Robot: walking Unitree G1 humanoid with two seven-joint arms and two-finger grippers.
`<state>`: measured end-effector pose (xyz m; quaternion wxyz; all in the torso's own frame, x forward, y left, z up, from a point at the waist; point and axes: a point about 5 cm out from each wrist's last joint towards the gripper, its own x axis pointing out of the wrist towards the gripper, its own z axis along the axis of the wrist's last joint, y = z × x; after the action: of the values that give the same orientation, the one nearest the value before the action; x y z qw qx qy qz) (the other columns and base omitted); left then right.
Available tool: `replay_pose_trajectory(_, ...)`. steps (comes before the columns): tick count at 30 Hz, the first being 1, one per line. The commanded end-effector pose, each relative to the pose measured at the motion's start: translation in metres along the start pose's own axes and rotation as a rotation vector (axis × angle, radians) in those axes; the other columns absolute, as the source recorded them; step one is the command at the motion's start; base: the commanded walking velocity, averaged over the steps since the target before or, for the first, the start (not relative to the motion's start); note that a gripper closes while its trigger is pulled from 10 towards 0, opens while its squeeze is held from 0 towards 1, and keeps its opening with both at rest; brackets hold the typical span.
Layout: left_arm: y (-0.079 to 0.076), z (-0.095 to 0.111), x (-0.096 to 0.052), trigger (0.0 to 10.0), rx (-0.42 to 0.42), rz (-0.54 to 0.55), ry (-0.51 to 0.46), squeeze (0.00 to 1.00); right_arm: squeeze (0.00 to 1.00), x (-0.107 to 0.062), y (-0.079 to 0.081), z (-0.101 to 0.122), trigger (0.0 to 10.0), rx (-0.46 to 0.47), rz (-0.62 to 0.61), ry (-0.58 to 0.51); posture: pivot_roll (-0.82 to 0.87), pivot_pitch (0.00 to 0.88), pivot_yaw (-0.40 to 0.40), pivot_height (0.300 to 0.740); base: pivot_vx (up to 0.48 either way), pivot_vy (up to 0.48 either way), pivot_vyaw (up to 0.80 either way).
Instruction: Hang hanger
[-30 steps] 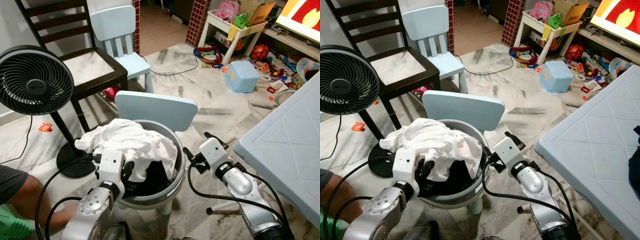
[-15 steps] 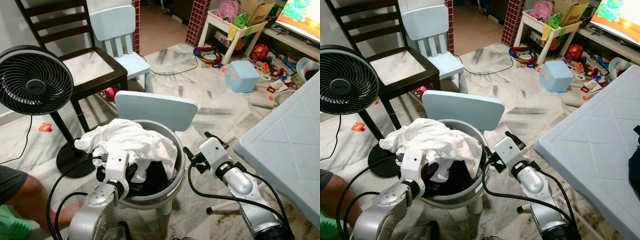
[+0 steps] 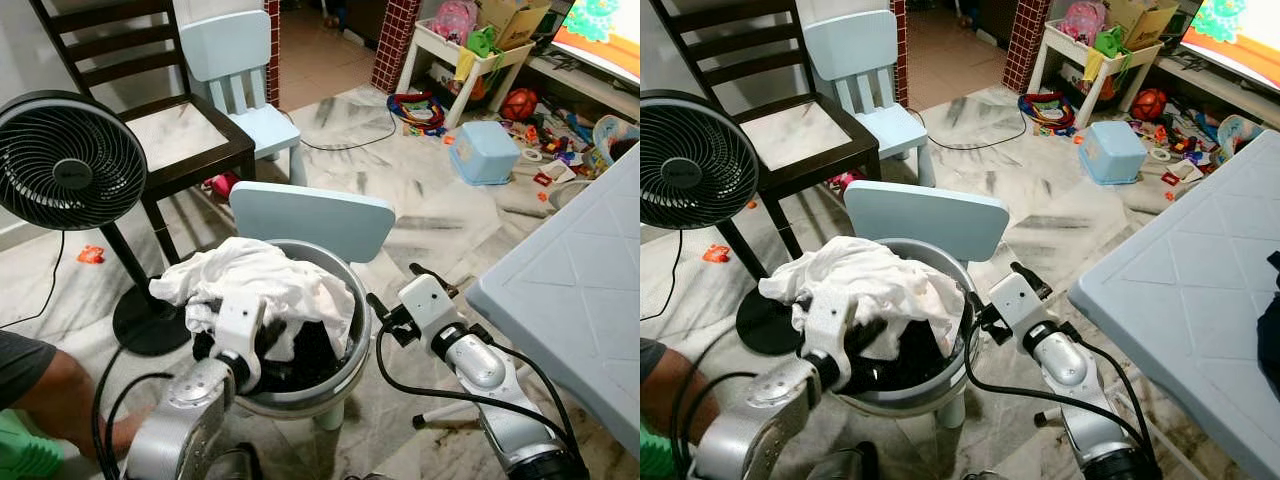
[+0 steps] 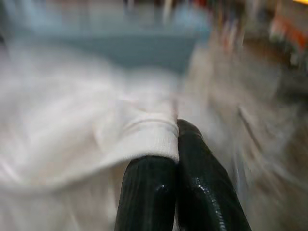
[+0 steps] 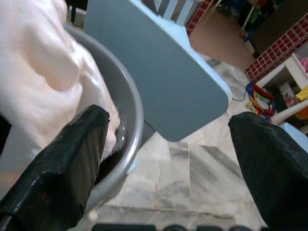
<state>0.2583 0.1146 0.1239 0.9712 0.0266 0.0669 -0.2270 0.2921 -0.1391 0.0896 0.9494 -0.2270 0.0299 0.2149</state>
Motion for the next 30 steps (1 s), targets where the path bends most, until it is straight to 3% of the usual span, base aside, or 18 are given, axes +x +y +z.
replay_pose_trajectory(1,-0.005,0.022,-0.001,0.0,0.095,-0.009,-0.12,0.0,0.0,0.003,-0.004,0.004,10.0,0.031,-0.032,-0.028,0.1,0.101,-0.047,0.74,0.0,0.0,0.0)
replay_pose_trajectory(5,-0.003,0.026,-0.004,0.0,0.133,0.016,-0.146,0.0,0.0,0.006,-0.007,0.01,10.0,0.129,-0.072,-0.062,0.1,0.086,-0.036,0.74,0.0,0.0,0.0)
replay_pose_trajectory(9,-0.006,0.03,-0.012,0.0,0.174,0.042,-0.211,0.0,0.0,0.003,-0.025,0.021,10.0,0.367,-0.19,-0.149,0.11,0.043,-0.02,0.74,0.0,0.0,0.0)
replay_pose_trajectory(15,0.001,0.036,-0.01,0.4,0.197,0.079,-0.241,0.0,0.0,0.001,-0.042,0.021,10.0,0.441,-0.26,-0.165,0.11,0.0,-0.007,0.74,0.0,0.0,0.0)
replay_pose_trajectory(17,0.006,0.038,-0.007,3.8,0.19,0.111,-0.245,0.0,0.0,-0.002,-0.053,0.025,10.0,0.459,-0.312,-0.19,0.09,0.0,0.009,0.74,0.0,0.0,0.0)
replay_pose_trajectory(18,0.006,0.038,-0.007,3.8,0.19,0.111,-0.245,0.0,0.0,-0.002,-0.053,0.025,10.0,0.459,-0.312,-0.19,0.09,0.0,0.009,0.74,0.0,0.0,0.0)
replay_pose_trajectory(19,0.008,0.037,-0.006,4.7,0.19,0.132,-0.241,0.0,0.0,-0.004,-0.056,0.026,10.0,0.466,-0.329,-0.198,0.09,0.0,0.012,0.74,0.0,0.0,0.0)
replay_pose_trajectory(20,0.011,0.033,-0.004,10.0,0.186,0.142,-0.224,0.0,0.0,-0.008,-0.058,0.025,10.0,0.471,-0.353,-0.203,0.07,0.0,0.022,0.74,0.0,0.0,0.0)
replay_pose_trajectory(24,0.014,0.023,0.001,10.0,0.157,0.163,-0.19,0.0,0.0,-0.028,-0.055,0.018,10.0,0.507,-0.427,-0.193,0.03,0.0,0.045,0.74,0.0,0.0,0.0)
replay_pose_trajectory(26,0.021,0.011,-0.003,10.0,0.153,0.216,-0.17,0.0,0.0,-0.042,-0.047,0.011,10.0,0.544,-0.453,-0.19,0.0,0.0,0.052,0.74,0.0,0.0,0.0)
replay_pose_trajectory(30,0.022,0.004,-0.008,10.0,0.148,0.246,-0.155,0.0,0.0,-0.05,-0.047,0.01,10.0,0.569,-0.453,-0.195,0.0,0.0,0.053,0.74,0.0,0.0,0.0)
